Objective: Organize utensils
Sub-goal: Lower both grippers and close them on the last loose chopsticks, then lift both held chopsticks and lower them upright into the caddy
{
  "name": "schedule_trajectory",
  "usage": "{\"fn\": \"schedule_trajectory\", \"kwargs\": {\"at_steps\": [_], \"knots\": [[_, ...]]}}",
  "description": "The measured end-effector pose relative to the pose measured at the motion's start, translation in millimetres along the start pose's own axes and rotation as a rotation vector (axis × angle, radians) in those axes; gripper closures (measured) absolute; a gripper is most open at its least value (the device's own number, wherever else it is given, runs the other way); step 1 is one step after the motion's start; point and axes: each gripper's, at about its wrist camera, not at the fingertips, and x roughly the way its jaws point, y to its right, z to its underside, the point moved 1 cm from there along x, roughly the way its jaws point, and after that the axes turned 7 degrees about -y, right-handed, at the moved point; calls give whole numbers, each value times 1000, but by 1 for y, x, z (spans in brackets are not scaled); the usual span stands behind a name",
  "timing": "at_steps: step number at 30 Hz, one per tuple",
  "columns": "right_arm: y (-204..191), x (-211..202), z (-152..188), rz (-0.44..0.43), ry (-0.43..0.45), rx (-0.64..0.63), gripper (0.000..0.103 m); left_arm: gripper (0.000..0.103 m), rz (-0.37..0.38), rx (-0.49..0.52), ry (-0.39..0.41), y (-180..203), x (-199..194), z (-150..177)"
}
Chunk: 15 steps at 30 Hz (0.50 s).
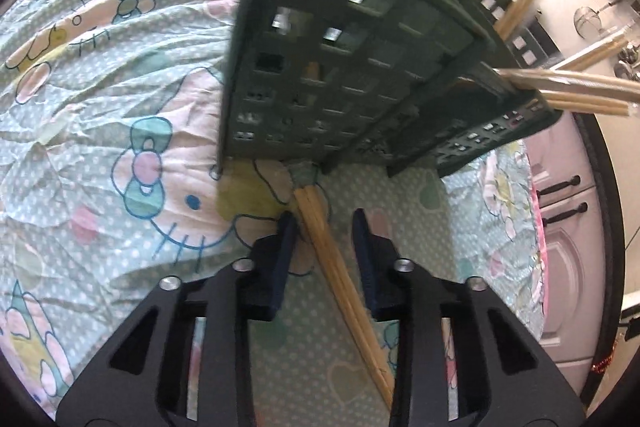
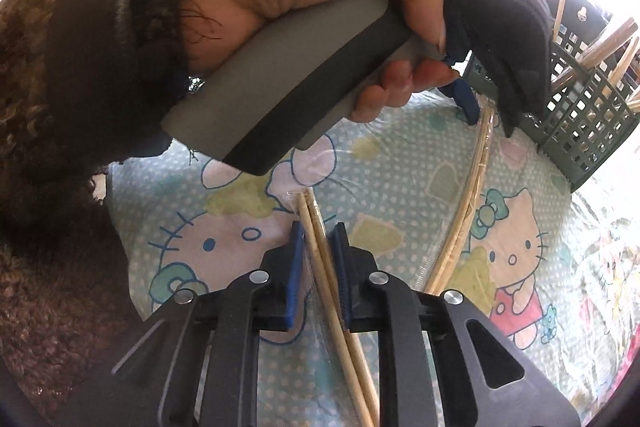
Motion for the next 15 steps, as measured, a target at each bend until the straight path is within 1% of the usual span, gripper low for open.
{"fn": "schedule_trajectory", "kwargs": {"at_steps": [1, 5, 9, 10, 11, 15], "knots": [[0, -1, 1, 0, 0, -1, 89, 90, 4, -11, 1, -4, 0, 0], [-2, -3, 4, 2, -2, -9, 89, 94, 50, -36, 1, -16, -3, -1], [-4, -17, 8, -1, 8, -14, 90, 96, 86, -44, 7, -28, -11, 1], [2, -18, 8, -2, 11, -14, 90, 96, 91, -47, 9, -31, -14, 2], [-3, -27, 10, -4, 16, -12, 91, 96, 96, -50, 12, -34, -16, 3], [6, -43, 13, -20, 56, 30, 91, 96, 90, -60, 56, -48, -35, 8]]}}
